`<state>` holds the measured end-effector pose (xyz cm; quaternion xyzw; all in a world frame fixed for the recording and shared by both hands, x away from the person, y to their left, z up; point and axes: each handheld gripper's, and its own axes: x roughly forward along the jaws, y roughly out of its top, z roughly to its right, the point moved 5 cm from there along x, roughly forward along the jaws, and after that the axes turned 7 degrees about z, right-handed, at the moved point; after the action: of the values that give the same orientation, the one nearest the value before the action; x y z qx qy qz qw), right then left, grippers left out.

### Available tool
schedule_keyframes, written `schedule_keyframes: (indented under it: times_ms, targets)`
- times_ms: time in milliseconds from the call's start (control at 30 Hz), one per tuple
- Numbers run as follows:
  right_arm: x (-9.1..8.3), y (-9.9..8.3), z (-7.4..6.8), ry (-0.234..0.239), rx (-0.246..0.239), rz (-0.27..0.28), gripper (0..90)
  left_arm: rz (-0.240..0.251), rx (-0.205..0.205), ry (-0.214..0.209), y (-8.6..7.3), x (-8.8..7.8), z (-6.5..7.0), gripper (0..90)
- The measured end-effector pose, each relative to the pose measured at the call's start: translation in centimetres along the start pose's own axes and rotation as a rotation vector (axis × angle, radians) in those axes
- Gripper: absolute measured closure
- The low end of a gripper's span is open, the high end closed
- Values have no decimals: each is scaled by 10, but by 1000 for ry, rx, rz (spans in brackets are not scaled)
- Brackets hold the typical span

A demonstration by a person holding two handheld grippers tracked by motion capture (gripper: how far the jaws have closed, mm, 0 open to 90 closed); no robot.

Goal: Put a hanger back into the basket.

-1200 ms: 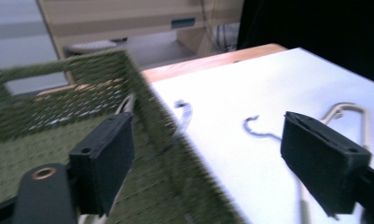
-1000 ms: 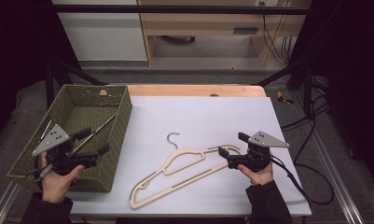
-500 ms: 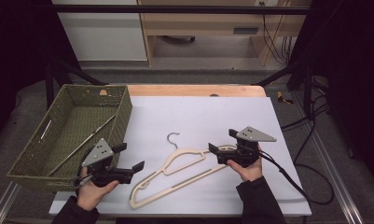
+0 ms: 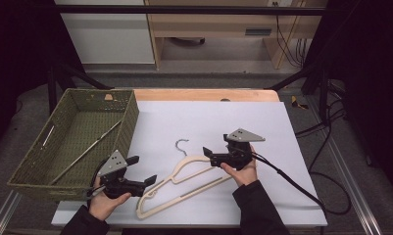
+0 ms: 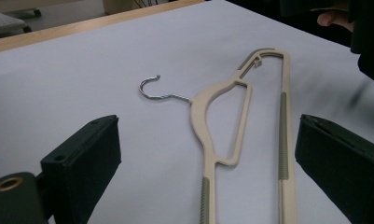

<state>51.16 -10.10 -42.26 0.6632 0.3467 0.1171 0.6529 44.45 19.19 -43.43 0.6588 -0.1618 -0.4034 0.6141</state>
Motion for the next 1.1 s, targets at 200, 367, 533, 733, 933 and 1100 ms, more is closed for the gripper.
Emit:
schedule_keyframes:
  times_ms: [200, 367, 533, 733, 933, 1100]
  targets:
    - [21, -3, -10, 5, -3, -46, 176, -12, 1, 5, -2, 2, 2, 67]
    - [42, -11, -15, 6, 13, -94, 254, -27, 6, -4, -6, 5, 4, 66]
    - [64, -21, -23, 10, 4, -145, 318, -32, 6, -10, -7, 7, 5, 63]
    - [85, -31, -30, 9, -3, -201, 381, -35, 6, -16, -8, 8, 5, 59]
    - [102, -41, -32, 13, 3, -258, 477, -45, 12, -21, -9, 10, 7, 56]
    - [113, -51, -33, 17, 12, -291, 569, -43, 12, -21, -8, 11, 7, 56]
